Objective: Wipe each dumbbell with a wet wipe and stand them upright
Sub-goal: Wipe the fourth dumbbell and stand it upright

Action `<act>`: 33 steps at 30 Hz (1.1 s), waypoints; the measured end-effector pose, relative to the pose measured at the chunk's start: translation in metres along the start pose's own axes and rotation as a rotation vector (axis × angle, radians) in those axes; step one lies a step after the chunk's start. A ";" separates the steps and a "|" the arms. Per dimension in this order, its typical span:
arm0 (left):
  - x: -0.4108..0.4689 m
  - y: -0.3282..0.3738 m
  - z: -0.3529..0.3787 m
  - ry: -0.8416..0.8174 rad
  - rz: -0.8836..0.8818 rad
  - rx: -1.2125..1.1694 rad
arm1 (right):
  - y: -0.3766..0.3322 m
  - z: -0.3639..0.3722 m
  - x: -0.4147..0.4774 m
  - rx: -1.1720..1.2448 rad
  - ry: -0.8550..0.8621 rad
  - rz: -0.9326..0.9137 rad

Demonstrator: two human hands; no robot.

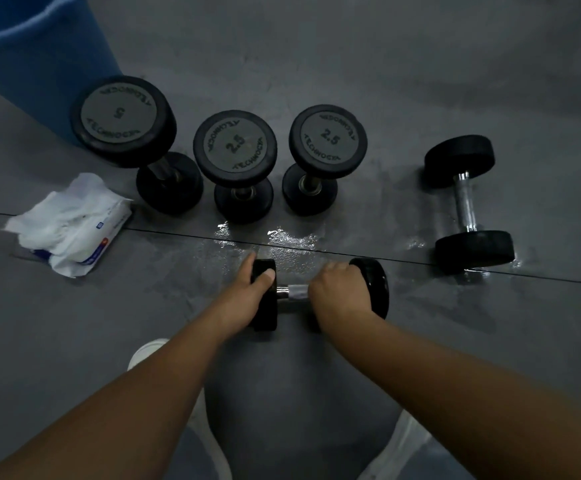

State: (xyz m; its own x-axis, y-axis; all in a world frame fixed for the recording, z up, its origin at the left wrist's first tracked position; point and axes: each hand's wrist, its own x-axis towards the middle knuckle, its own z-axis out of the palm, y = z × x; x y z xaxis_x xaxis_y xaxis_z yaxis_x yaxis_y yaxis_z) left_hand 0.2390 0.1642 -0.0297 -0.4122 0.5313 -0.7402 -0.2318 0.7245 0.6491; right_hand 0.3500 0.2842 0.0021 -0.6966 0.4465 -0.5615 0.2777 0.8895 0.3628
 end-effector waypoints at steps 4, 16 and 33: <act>0.006 0.000 0.000 0.023 0.023 0.035 | 0.001 0.003 -0.008 -0.244 -0.060 -0.076; 0.008 0.003 0.001 0.049 0.033 0.054 | 0.012 -0.004 0.000 0.239 0.179 -0.008; 0.002 0.000 -0.012 0.016 0.146 -0.029 | -0.016 0.020 0.014 1.278 0.298 0.117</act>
State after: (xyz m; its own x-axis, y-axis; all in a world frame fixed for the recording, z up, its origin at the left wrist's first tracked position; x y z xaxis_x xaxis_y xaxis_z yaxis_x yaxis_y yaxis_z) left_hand 0.2274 0.1600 -0.0285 -0.4575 0.6224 -0.6351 -0.1941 0.6271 0.7544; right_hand 0.3494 0.2781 -0.0266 -0.6982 0.6347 -0.3312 0.6570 0.3843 -0.6485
